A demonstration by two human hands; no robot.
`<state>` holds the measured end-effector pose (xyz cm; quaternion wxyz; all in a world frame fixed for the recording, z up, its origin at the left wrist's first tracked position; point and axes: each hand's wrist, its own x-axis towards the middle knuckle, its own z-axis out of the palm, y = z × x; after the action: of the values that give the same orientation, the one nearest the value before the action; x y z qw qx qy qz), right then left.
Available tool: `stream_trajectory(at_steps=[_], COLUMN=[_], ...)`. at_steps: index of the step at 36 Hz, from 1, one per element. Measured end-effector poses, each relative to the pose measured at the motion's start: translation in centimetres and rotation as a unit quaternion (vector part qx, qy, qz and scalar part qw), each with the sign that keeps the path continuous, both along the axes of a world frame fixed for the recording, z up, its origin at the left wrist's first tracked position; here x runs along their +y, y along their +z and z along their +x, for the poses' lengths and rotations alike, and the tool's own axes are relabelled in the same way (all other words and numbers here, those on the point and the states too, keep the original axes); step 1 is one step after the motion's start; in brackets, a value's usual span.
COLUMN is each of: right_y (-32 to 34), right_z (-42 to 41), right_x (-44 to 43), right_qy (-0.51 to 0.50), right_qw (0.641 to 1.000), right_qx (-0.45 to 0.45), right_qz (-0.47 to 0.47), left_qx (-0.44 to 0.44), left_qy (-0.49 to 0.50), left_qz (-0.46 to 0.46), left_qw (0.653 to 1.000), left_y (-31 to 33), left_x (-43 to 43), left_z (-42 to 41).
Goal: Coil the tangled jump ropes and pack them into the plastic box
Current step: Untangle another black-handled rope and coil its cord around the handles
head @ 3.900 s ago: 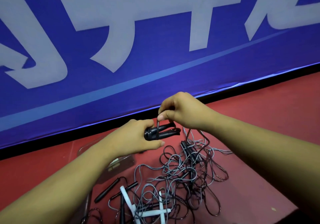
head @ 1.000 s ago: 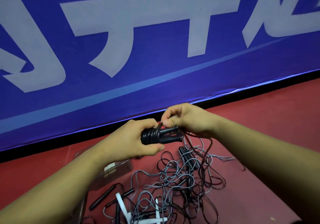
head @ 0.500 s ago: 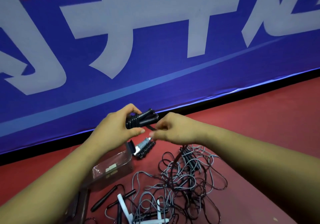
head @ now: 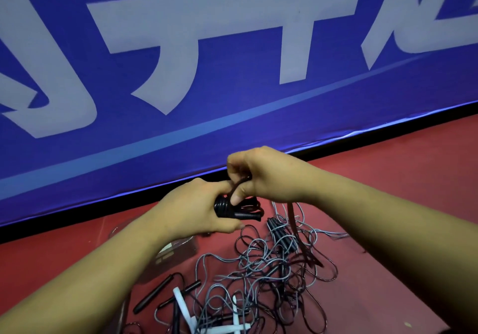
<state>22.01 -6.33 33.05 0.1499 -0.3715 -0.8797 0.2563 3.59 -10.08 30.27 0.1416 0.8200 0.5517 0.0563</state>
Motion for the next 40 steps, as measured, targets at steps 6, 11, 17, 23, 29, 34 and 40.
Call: stream_trajectory(at_steps=[6,11,17,23,29,34,40], right_y=[-1.1,-2.9,-4.4,-5.1,-4.7,-3.3,-2.0], right_z=[1.5,2.1,3.1,2.5,1.6,-0.3,-1.3], right_x=[0.8,1.5,1.9,1.5,1.0,0.3,-0.6], right_qy=[0.013,0.030,-0.020,-0.038,-0.050,-0.031,0.017], right_qw=[0.986,0.964,0.916,0.901,0.939,0.980,0.991], right_qx=[0.106,0.131,0.220,0.205,0.106,-0.002,-0.130], right_qz=[-0.124,-0.230,-0.336,-0.382,-0.324,-0.196,-0.016], left_qx=[-0.028,-0.021,-0.297,-0.376,-0.344,-0.187,0.061], left_qy=[-0.048,-0.089,-0.002,0.108,0.172,0.208,0.158], left_qz=[0.023,0.035,-0.070,-0.026,0.009,0.048,0.028], left_qw=[0.998,0.995,0.952,0.920,0.923,0.959,0.985], left_y=[-0.1,-0.3,-0.4,0.6,0.2,-0.6,-1.1], left_x=[-0.3,-0.6,-1.1,-0.8,0.5,1.8,1.7], left_z=[-0.1,-0.2,0.2,0.5,-0.5,-2.1,-2.7])
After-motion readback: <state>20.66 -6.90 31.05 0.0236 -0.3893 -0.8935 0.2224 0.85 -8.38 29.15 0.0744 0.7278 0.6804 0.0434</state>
